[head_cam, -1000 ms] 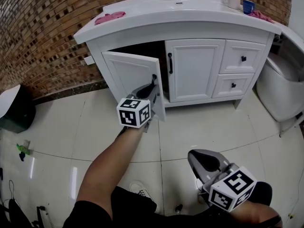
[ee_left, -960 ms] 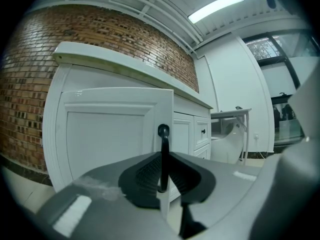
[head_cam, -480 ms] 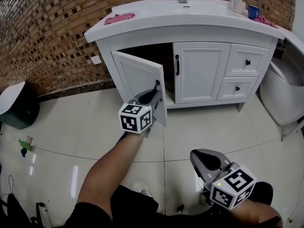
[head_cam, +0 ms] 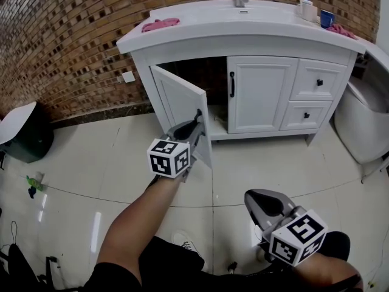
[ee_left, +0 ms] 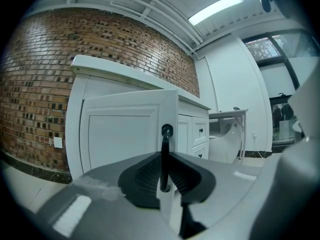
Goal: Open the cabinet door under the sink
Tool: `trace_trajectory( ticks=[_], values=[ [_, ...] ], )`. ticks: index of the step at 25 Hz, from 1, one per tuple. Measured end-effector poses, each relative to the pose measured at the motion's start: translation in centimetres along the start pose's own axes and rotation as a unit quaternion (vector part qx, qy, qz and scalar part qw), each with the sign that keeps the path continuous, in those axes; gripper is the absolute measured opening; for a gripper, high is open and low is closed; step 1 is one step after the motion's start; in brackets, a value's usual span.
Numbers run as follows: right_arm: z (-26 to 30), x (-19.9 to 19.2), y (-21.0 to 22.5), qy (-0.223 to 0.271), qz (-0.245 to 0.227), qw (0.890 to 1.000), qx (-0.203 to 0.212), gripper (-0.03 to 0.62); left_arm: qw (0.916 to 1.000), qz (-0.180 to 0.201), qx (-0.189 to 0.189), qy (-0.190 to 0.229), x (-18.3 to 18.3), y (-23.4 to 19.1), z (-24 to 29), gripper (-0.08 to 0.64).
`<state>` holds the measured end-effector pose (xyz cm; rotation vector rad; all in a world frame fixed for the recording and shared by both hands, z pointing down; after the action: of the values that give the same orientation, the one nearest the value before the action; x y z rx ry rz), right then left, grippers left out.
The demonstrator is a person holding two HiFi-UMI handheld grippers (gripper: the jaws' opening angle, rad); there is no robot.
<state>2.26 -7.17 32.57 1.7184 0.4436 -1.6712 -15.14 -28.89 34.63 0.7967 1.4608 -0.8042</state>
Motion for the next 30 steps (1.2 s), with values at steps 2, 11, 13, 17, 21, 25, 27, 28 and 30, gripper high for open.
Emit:
trace_trajectory(
  ticks=[2, 11, 13, 17, 21, 25, 27, 28, 30],
  values=[
    [0.1, 0.0, -0.1, 0.0, -0.002, 1.0, 0.002, 0.008, 1.0, -0.003, 0.004, 0.0, 0.0, -0.3, -1.0, 0.043],
    [0.3, 0.2, -0.9, 0.001, -0.009, 1.0, 0.011, 0.008, 0.9994, -0.013, 0.03, -0.014, 0.4, -2.3, -5.8, 0.04],
    [0.5, 0.3, -1.3, 0.002, -0.011, 1.0, 0.015, 0.008, 0.9992, -0.011, 0.036, -0.016, 0.5, -2.8, -6.6, 0.04],
    [0.7, 0.3, -1.7, 0.002, -0.015, 1.0, 0.019, 0.008, 0.9985, -0.011, 0.051, -0.015, 0.5, -3.9, -8.3, 0.037],
    [0.7, 0.1, -1.9, 0.002, -0.017, 1.0, 0.019, 0.008, 0.9975, -0.009, 0.067, -0.017, 0.6, -5.1, -10.0, 0.031],
    [0.4, 0.2, -1.9, 0.004, -0.018, 1.0, 0.017, 0.008, 0.9964, 0.001, 0.079, -0.029, 1.0, -6.6, -11.6, 0.028],
    [0.3, 0.2, -1.9, 0.004, -0.018, 1.0, 0.016, 0.008, 0.9953, 0.004, 0.09, -0.034, 1.1, -7.7, -12.7, 0.026],
    [0.3, 0.2, -1.9, 0.003, -0.018, 1.0, 0.015, 0.008, 0.9945, 0.004, 0.098, -0.036, 1.1, -8.4, -13.3, 0.026],
    [0.3, 0.2, -1.9, 0.003, -0.018, 1.0, 0.013, 0.008, 0.9924, 0.003, 0.118, -0.036, 1.2, -9.9, -14.5, 0.021]
  ],
)
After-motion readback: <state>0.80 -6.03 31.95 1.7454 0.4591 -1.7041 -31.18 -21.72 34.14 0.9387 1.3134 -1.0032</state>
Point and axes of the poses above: the fingertips, and each gripper's own axes: z forward along the fingers, y to its right, x out of its top, the point moved 3 cm from there along -z, backward along the fingers, and after that the axes turned 10 degrees about y, right-handed, at the moved point
